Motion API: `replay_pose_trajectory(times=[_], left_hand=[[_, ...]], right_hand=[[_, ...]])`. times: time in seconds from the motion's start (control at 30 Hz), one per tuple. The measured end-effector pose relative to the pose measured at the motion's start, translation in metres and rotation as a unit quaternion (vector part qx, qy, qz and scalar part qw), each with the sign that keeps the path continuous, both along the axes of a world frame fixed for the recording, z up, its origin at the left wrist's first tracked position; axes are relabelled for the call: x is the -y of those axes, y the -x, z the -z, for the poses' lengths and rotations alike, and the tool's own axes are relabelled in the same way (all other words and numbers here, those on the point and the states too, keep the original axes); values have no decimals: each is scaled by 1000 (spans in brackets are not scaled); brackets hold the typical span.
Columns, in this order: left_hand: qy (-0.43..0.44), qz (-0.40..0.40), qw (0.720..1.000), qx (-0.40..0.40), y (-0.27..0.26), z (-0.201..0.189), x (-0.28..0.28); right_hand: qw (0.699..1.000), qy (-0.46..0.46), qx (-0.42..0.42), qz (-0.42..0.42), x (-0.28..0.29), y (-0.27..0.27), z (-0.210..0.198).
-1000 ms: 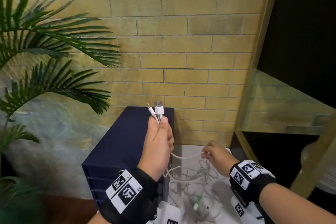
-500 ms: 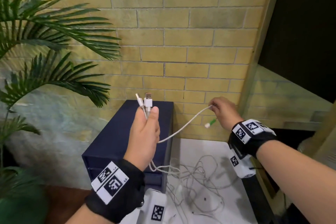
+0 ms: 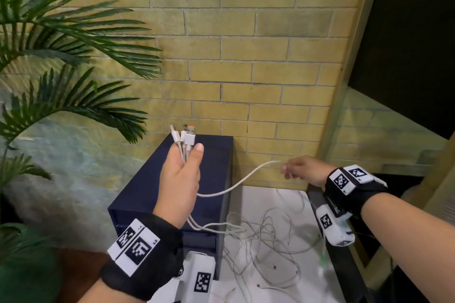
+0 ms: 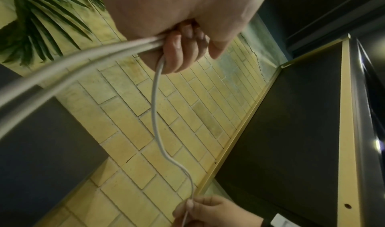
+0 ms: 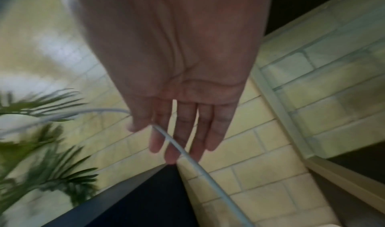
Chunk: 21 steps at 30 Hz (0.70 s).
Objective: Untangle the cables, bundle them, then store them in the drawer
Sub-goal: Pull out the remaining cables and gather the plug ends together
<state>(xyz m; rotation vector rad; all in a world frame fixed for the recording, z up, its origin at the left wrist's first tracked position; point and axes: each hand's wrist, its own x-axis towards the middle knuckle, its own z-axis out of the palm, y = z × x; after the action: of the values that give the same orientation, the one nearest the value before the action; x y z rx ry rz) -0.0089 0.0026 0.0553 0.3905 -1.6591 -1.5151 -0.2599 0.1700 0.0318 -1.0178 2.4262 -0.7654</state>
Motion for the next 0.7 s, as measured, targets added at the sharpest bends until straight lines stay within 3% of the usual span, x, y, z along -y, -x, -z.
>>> replay_pose_trajectory(times=[0.2,0.4,0.53,0.7], left_hand=[[96,-27,991,91,9,9,-14],[154,27,976,153,20,11,-30],[178,0,969,172,21,15,-29],[121,-54,988,77,11,3,-19]], right_hand=[[992,57,-33,-111,13,-33,-11],[969,97,-19,-226,19,-81,-44],[975,93,-46,-195,17,-72,-40],[990,-19,-78,-116,-3,-42,9]])
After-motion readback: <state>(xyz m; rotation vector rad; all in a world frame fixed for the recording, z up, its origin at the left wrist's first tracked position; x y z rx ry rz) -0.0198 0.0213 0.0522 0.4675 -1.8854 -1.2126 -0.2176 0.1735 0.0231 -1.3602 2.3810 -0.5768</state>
